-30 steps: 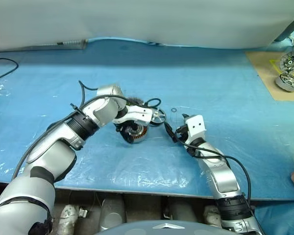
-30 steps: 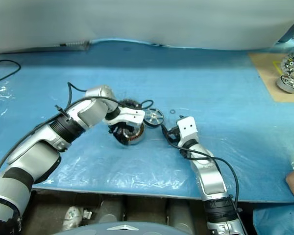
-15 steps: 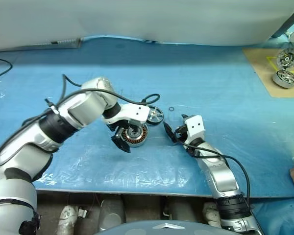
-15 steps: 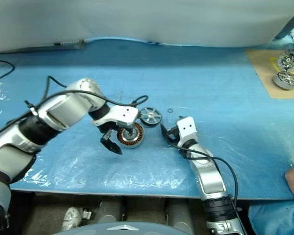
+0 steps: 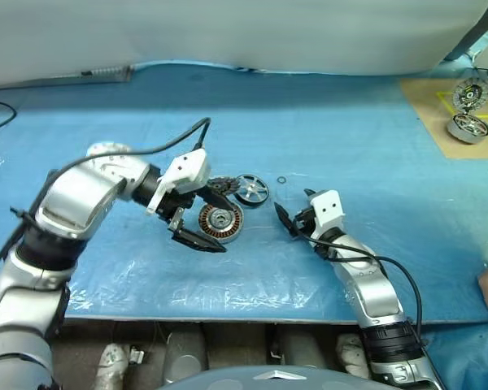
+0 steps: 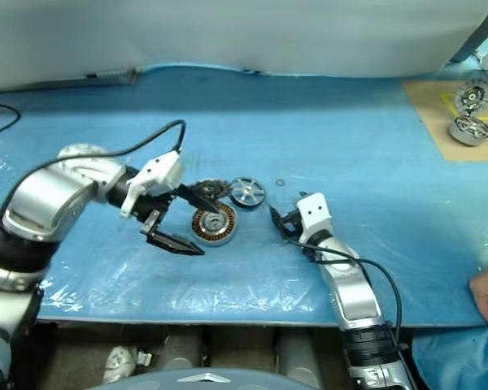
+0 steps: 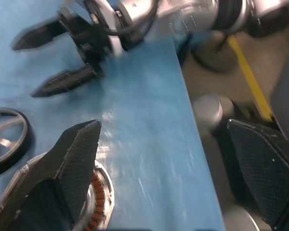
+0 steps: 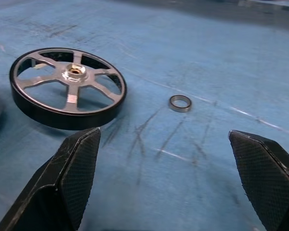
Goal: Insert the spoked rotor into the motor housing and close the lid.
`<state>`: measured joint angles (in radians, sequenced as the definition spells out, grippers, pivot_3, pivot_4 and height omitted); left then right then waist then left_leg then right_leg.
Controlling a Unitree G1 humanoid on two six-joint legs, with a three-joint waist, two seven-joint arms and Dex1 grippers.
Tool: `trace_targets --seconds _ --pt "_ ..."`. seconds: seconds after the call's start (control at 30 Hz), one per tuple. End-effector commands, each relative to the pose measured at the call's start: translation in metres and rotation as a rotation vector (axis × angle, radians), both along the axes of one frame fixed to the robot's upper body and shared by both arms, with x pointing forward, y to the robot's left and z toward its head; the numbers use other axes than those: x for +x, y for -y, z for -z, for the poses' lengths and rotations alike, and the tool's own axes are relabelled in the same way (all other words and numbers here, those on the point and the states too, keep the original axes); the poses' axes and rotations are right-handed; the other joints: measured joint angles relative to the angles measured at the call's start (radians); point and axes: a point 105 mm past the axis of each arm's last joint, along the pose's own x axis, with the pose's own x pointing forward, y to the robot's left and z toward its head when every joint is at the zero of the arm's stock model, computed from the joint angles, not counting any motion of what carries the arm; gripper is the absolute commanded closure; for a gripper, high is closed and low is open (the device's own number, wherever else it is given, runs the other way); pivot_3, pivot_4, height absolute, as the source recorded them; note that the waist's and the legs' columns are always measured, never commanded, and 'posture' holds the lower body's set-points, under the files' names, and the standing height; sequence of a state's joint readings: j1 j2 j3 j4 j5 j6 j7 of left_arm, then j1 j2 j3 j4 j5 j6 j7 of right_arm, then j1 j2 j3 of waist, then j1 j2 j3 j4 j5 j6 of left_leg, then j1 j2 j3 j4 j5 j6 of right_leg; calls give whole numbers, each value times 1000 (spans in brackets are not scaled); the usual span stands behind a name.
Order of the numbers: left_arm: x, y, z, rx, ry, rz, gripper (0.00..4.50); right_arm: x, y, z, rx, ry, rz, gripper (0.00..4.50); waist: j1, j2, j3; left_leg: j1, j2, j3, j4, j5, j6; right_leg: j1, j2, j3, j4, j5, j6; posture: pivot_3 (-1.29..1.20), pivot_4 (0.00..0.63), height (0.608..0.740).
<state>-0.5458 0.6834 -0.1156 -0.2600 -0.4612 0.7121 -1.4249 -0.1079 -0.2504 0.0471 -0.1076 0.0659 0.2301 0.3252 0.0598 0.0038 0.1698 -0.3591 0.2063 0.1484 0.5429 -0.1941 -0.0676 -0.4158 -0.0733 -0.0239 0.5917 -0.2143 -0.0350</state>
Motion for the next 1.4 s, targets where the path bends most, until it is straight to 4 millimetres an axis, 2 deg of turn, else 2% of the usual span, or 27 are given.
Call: trace_targets --seconds 0.03,0.27,0.53,0.73,1.07,1.4 --pt "7 -14 -5 -128 78 -152 23 3 11 -18 2 58 19 0 0 -1 0 0 0 0 1 0 0 0 0 0 0 0 0 0 150 740" --pt "0 -22 30 -312 91 -449 23 22 21 -23 -3 35 54 0 -15 -1 0 -1 1 0 3 0 0 -1 0 0 2 0 0 0 150 740" --pt "-3 -32 68 -365 130 -712 23 52 7 -21 -8 -29 57 0 -19 -1 0 1 1 0 7 0 1 -2 0 1 10 -1 -2 0 150 740" --pt "-6 -45 89 -331 200 -831 23 60 -3 -15 -50 -51 20 0 -19 -1 0 1 2 0 12 0 1 -3 0 2 14 -1 -2 0 150 740" --pt "-4 -37 68 -381 245 -880 23 58 -12 -9 -74 -64 -33 0 -18 -1 0 0 3 0 16 0 1 -5 0 2 16 0 -2 0 150 740" --pt "-1 -30 58 -394 244 -867 23 49 -8 -9 -85 -62 -46 0 -18 -1 0 0 3 0 18 0 1 -5 0 2 17 0 -2 0 150 740"
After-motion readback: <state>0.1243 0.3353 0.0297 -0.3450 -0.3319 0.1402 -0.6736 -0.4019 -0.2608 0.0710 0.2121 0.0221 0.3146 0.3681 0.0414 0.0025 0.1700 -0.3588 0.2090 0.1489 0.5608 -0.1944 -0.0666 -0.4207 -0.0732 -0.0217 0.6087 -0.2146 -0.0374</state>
